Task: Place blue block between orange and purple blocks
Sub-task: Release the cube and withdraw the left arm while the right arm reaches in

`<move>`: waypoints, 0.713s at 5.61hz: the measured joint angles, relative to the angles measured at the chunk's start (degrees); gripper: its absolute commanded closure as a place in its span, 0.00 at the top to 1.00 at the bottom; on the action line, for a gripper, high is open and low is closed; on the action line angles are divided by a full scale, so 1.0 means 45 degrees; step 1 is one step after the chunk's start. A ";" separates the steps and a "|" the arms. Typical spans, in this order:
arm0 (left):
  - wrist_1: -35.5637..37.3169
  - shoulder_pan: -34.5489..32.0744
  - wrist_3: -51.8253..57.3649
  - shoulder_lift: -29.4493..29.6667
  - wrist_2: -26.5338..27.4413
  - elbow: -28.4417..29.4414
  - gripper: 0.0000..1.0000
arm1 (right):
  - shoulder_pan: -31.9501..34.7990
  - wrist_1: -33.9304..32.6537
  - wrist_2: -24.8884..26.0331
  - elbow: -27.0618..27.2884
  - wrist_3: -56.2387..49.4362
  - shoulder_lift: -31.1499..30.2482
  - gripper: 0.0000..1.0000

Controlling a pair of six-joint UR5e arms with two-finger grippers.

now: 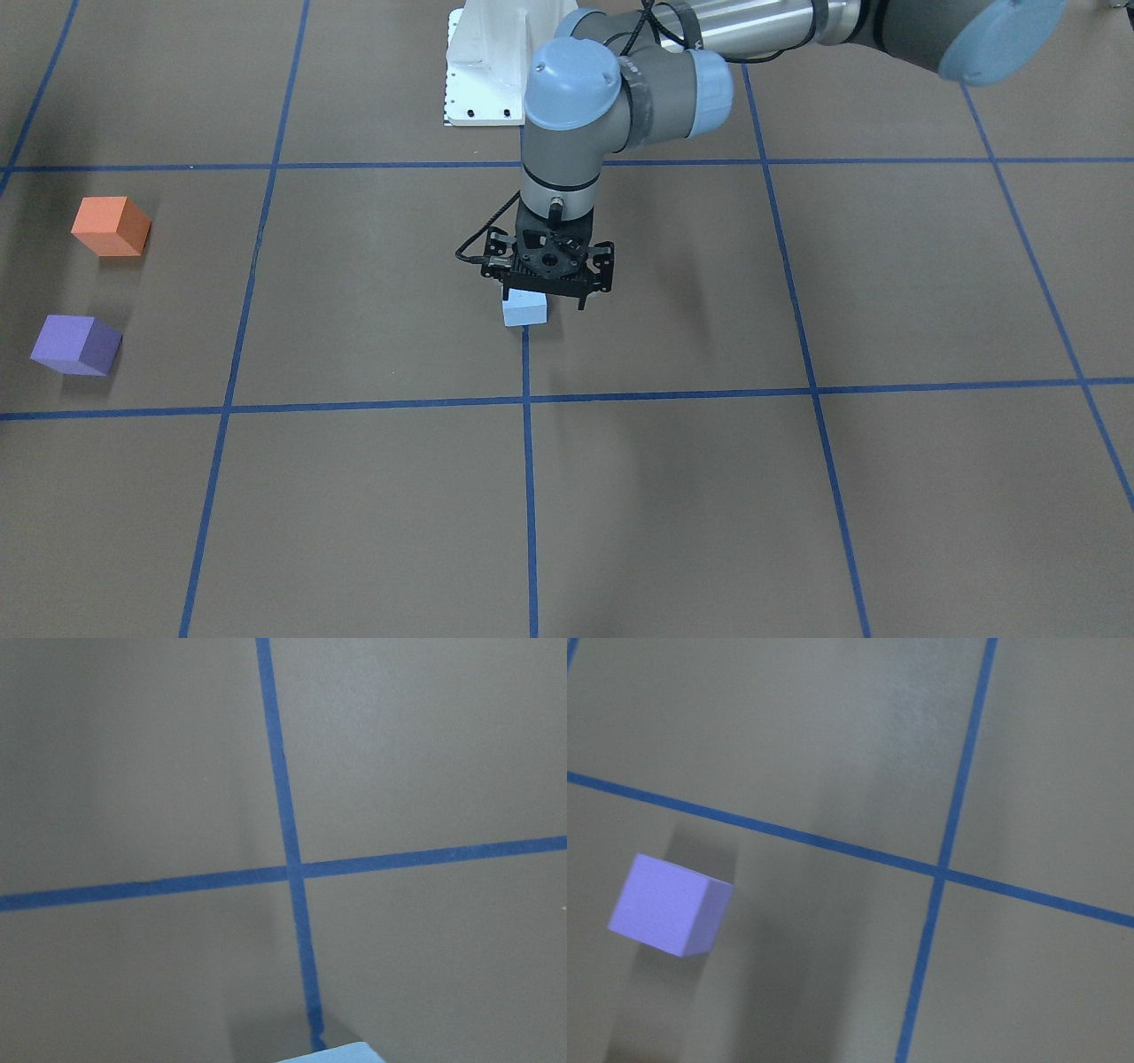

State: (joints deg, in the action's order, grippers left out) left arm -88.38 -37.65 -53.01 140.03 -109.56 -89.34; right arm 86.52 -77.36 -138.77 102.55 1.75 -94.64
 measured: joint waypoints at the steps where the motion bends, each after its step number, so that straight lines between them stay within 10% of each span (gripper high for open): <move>1: 0.1146 -0.1051 0.1695 -0.0416 -0.0792 -0.0880 1.00 | -0.0725 0.0200 -0.0437 0.0605 0.0860 0.0720 1.00; 4: 0.1899 -0.3861 0.5453 -0.4132 -0.1504 -0.3925 1.00 | -0.5096 0.0577 0.1059 0.1229 0.7489 0.4434 1.00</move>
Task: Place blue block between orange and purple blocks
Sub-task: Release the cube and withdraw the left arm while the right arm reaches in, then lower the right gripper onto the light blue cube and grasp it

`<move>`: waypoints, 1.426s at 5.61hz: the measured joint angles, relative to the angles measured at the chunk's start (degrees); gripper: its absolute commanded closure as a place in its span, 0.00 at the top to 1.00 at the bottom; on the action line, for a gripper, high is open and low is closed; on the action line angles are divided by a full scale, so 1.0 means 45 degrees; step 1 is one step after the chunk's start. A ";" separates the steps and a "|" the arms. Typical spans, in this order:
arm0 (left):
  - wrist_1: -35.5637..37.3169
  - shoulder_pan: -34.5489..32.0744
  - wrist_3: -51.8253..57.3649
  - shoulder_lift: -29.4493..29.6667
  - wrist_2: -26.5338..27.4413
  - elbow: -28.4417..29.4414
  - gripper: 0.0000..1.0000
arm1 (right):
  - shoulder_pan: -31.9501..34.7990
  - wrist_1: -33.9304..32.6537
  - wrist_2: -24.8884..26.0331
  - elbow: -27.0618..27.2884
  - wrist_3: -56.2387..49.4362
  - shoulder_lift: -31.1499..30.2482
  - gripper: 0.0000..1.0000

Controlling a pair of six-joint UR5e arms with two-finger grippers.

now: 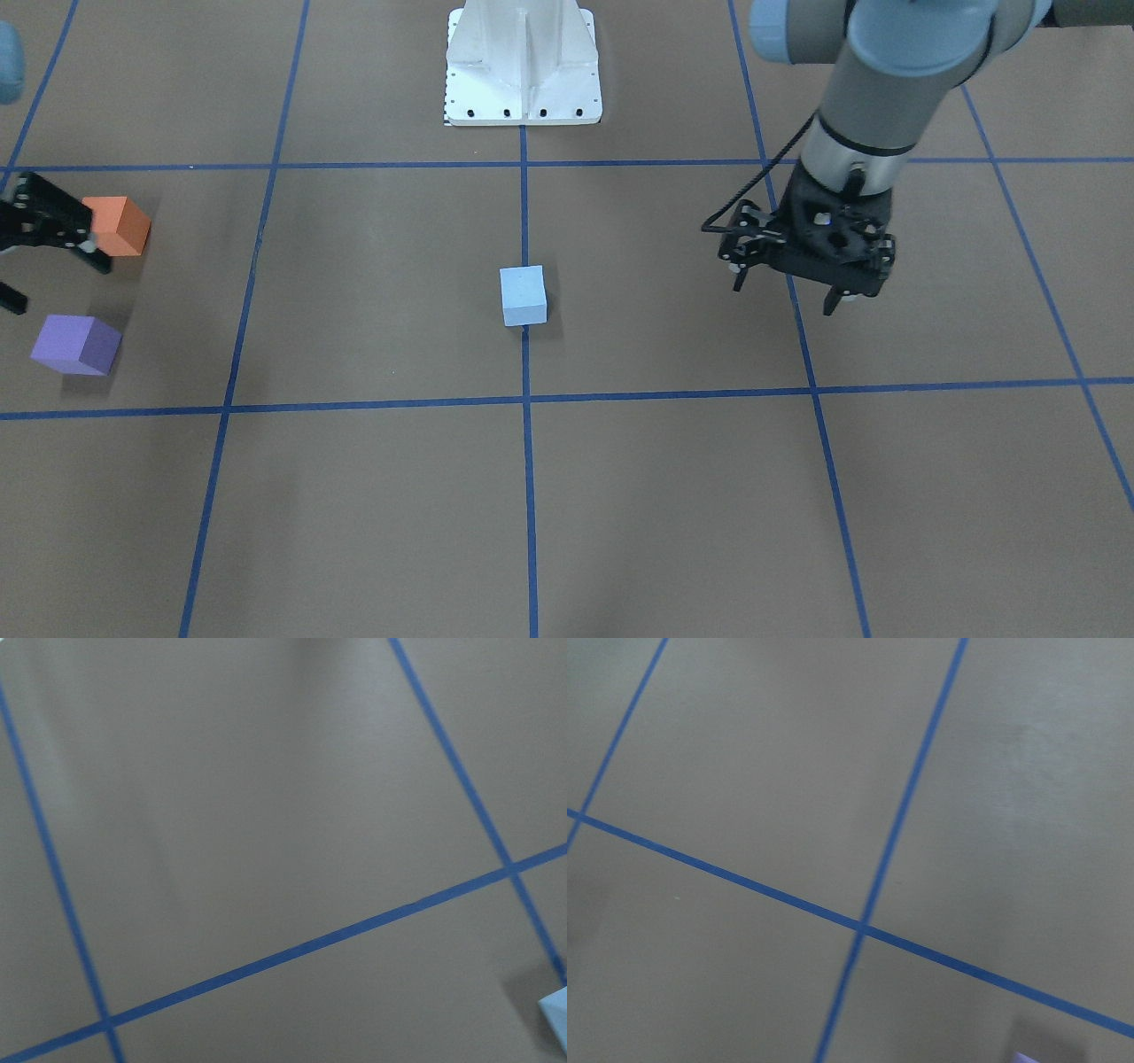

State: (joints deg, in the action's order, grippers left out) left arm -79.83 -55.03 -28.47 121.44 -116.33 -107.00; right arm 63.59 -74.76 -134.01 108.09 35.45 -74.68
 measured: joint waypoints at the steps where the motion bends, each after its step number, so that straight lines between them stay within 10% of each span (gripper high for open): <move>1: -0.0066 -0.0572 0.0198 -0.1243 -0.0039 -0.0164 1.00 | -0.1597 -0.0149 0.1166 -0.0026 0.1902 0.1095 1.00; 5: -0.1540 -0.3579 0.3462 -0.5672 -0.0657 0.1207 1.00 | -0.6393 -0.3522 0.5292 -0.0960 0.5628 0.5012 1.00; 8: -0.2946 -0.6675 0.7003 -0.6860 -0.4093 0.3773 1.00 | -0.7641 -0.3756 0.7064 -0.4632 0.6359 0.7575 1.00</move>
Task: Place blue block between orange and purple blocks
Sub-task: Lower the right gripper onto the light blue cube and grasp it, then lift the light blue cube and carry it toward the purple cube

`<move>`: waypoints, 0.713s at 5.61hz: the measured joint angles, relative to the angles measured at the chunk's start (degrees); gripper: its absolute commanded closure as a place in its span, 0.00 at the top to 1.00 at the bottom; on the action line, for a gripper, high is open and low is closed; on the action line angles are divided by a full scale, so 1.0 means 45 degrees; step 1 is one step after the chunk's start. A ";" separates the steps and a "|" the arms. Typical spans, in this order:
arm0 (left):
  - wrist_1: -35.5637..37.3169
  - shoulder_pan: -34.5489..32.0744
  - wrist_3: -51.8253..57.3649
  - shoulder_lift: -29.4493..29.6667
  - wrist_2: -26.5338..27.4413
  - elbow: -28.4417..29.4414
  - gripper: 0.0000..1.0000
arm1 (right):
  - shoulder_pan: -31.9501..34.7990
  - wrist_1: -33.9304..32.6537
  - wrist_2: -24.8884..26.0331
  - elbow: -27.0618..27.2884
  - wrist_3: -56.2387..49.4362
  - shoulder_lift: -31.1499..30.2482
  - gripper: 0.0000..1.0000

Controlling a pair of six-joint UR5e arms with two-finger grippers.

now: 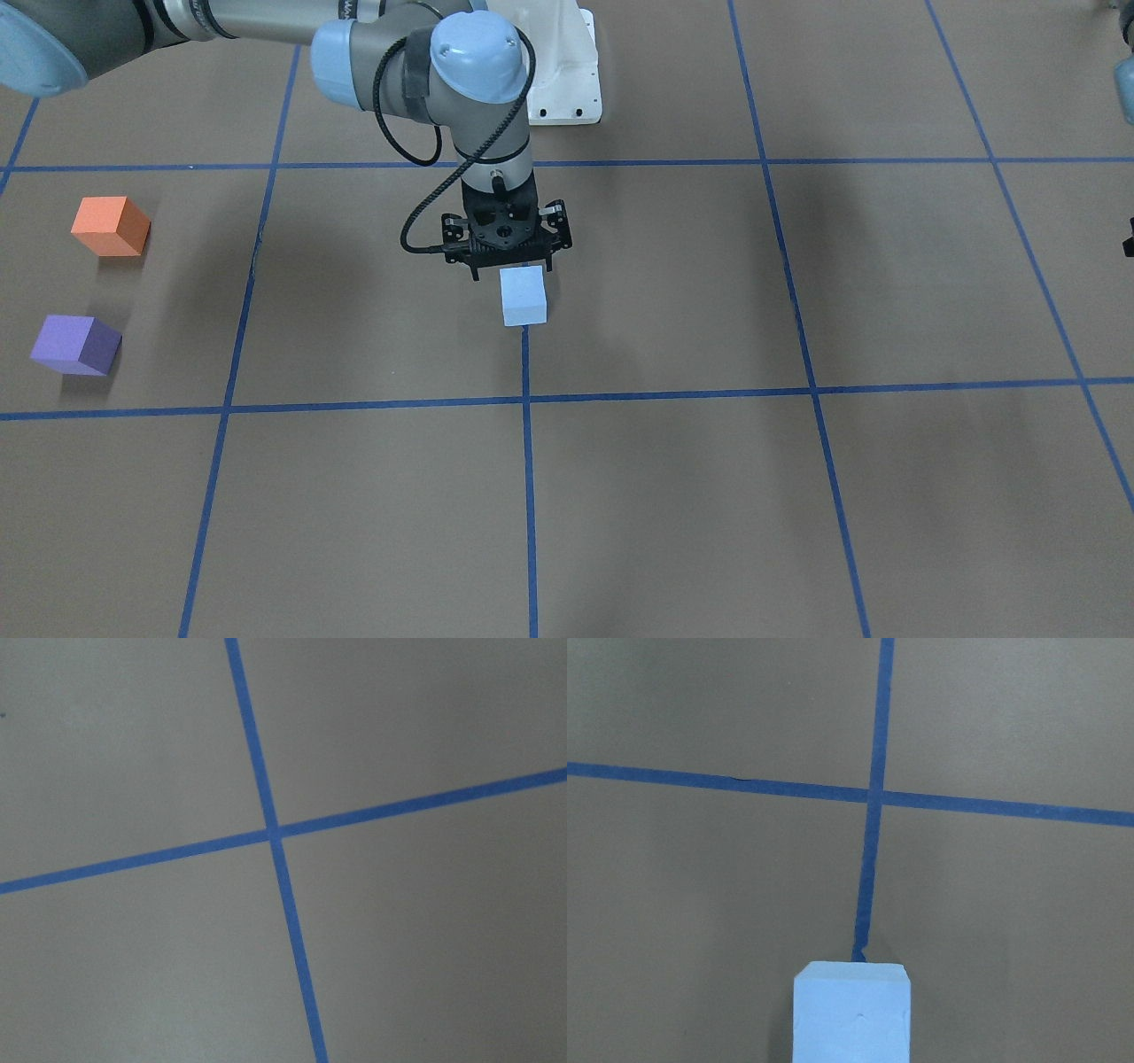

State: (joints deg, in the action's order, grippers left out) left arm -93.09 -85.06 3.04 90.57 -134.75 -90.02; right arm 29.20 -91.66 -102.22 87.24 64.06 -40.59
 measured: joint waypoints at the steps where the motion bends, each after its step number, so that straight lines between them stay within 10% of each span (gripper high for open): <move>1: -0.1006 -0.0233 0.0103 -0.0179 -0.0643 0.0730 1.00 | -0.0110 0.0436 0.0136 -0.0586 -0.0061 0.0129 1.00; 4: -0.1589 -0.0295 0.0102 -0.0238 -0.0897 0.1128 1.00 | -0.0506 0.1005 0.0302 -0.0980 -0.0089 -0.0174 1.00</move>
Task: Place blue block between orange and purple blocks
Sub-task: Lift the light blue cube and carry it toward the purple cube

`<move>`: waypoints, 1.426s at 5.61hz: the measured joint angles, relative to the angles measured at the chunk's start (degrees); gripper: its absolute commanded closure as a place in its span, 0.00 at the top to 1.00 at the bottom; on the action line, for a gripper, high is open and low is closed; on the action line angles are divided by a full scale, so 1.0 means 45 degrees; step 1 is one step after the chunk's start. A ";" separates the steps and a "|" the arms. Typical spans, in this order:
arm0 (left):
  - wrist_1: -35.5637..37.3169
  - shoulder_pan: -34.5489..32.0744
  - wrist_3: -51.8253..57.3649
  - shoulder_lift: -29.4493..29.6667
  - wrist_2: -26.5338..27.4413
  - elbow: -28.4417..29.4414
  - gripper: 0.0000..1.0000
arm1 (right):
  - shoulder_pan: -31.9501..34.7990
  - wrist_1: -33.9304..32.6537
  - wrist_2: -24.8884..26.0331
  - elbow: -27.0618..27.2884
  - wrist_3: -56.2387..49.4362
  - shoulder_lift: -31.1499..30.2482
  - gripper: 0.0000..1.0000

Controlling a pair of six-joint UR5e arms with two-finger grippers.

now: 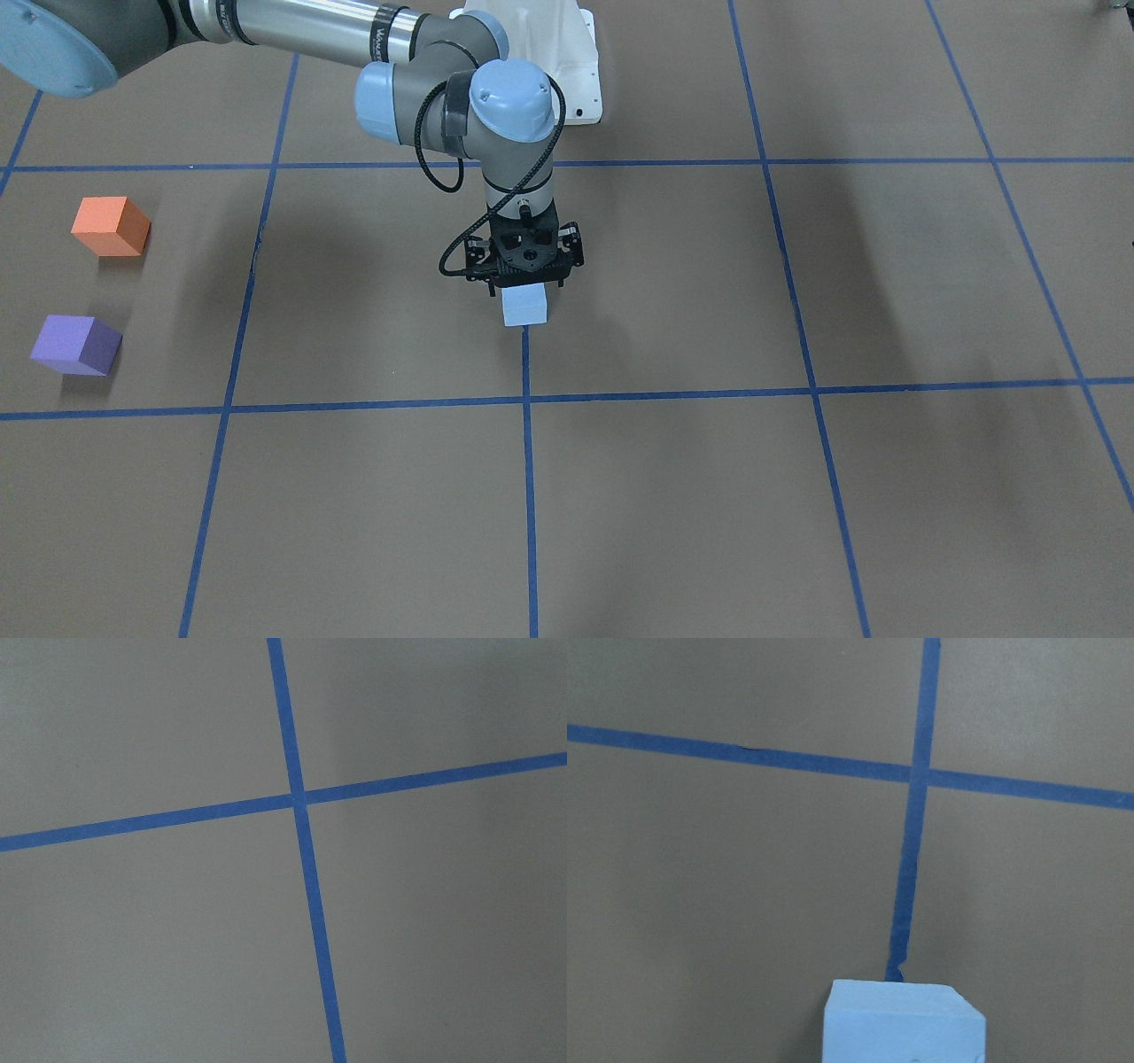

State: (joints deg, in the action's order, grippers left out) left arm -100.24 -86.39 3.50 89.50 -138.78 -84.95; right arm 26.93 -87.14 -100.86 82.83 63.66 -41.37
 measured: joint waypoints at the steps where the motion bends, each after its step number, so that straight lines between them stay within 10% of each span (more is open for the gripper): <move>1: -0.0014 0.0003 -0.0002 0.0028 0.0000 0.0007 1.00 | -0.0041 0.0026 0.0023 -0.0034 0.0003 -0.0143 1.00; 4: -0.0029 0.0018 -0.0010 0.0066 -0.0005 -0.0064 1.00 | -0.0133 0.1181 0.0127 -0.0667 0.0131 -0.0231 0.69; 5: -0.0146 0.0019 -0.0019 0.0035 -0.0009 -0.0018 1.00 | -0.0141 0.1459 0.0143 -0.0802 0.0145 -0.0234 0.15; 6: -0.0307 0.0018 -0.0051 0.0007 0.0011 0.0028 1.00 | -0.0097 0.1541 0.0102 -0.0764 0.0143 -0.0238 0.00; 8: -0.0394 0.0019 -0.0082 -0.0006 0.0023 0.0043 1.00 | 0.0969 0.1200 -0.1015 0.0449 0.0036 -0.0776 0.00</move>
State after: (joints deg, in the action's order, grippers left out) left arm -102.01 -86.31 3.13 89.47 -138.68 -84.76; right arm 31.29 -81.74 -105.43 84.85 63.82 -44.87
